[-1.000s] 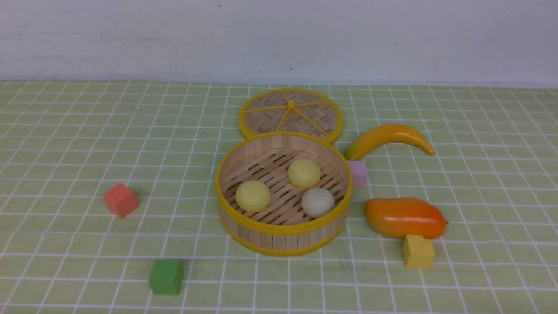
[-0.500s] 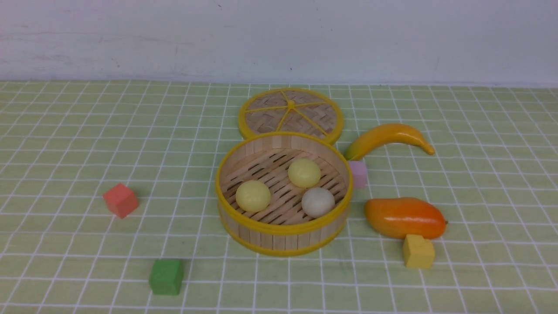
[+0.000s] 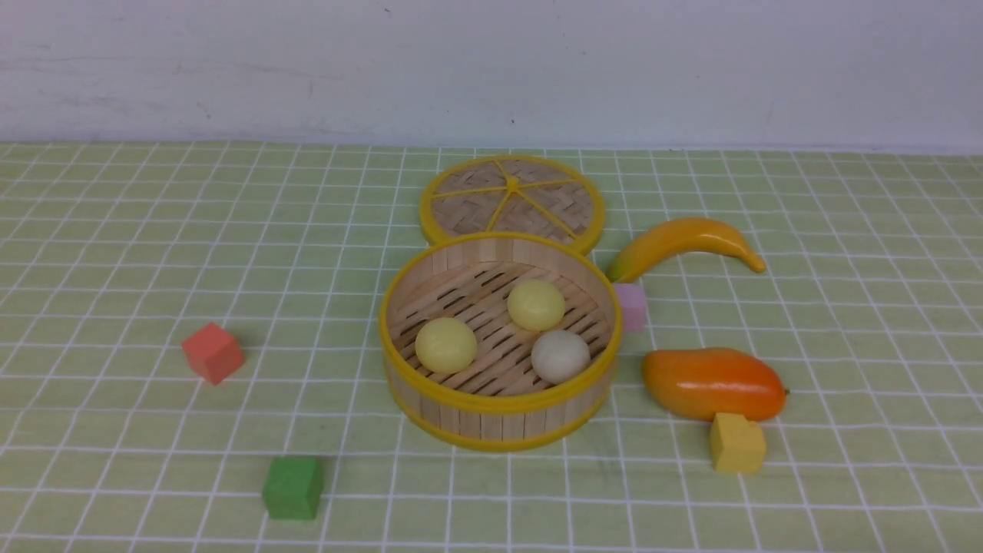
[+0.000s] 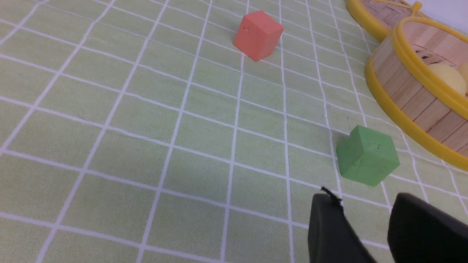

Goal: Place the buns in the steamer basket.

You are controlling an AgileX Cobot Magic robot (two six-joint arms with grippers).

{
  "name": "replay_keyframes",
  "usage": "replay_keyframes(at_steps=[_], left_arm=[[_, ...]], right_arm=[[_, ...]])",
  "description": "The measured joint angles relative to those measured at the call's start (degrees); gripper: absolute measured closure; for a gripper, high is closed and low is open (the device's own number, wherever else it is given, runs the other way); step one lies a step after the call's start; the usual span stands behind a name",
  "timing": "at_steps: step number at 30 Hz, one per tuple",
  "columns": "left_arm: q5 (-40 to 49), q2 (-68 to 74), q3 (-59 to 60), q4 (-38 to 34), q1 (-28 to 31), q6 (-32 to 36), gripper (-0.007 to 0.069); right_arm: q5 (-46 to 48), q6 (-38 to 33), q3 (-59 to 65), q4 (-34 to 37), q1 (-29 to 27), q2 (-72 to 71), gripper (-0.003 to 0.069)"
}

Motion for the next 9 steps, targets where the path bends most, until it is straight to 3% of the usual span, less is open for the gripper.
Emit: replay_keyframes(at_steps=[9], left_arm=[[0.00,0.00,0.00,0.00,0.00,0.00,0.0386]], right_arm=[[0.00,0.00,0.00,0.00,0.00,0.00,0.0591]])
